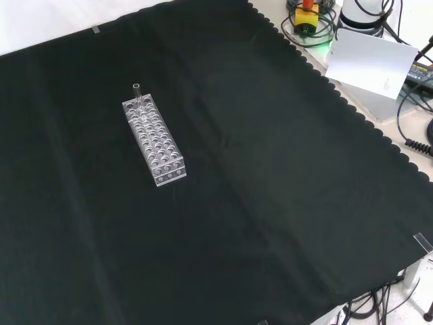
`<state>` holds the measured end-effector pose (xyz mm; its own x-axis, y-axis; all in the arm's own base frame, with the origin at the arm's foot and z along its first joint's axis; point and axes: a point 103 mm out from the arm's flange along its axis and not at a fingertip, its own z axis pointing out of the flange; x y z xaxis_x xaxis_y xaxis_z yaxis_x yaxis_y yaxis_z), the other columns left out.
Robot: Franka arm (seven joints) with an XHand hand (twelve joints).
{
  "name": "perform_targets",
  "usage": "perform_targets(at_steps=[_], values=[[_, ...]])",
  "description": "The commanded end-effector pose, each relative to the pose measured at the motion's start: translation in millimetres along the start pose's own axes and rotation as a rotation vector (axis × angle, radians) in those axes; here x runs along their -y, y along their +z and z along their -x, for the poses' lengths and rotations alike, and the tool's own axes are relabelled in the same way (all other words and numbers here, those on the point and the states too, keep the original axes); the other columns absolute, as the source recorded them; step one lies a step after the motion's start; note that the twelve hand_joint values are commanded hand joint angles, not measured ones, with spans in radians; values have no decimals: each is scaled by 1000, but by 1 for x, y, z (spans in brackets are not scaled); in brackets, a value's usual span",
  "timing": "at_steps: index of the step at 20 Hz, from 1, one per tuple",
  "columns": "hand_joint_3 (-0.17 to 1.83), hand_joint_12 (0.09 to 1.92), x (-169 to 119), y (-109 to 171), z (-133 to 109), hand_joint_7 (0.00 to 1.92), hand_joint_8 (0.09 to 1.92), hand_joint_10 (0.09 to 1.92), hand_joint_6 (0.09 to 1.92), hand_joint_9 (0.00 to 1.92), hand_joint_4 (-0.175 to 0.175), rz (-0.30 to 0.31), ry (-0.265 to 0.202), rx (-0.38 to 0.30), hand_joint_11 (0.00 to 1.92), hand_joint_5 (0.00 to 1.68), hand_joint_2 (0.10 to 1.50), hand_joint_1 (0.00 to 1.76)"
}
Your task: Pick up the test tube.
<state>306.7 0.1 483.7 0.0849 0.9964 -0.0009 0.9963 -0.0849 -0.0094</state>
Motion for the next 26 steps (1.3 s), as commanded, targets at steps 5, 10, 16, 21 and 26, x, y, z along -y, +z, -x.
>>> perform_targets(at_steps=[5,10,16,21,26], values=[[438,1457,-3,2,-1,4,566,87,108,271,-48,-3,-9,2,4,119,833,627],[426,1458,-17,9,0,0,573,87,87,269,-48,-32,-29,-14,0,120,840,624],[398,1515,-55,25,5,0,695,492,87,134,-51,-94,-34,-25,0,163,850,635],[408,1557,-92,40,11,0,785,886,87,3,-55,-136,-25,-14,0,182,844,642],[415,1581,-125,54,14,13,819,931,87,18,-59,-162,-19,-5,0,192,841,650]])
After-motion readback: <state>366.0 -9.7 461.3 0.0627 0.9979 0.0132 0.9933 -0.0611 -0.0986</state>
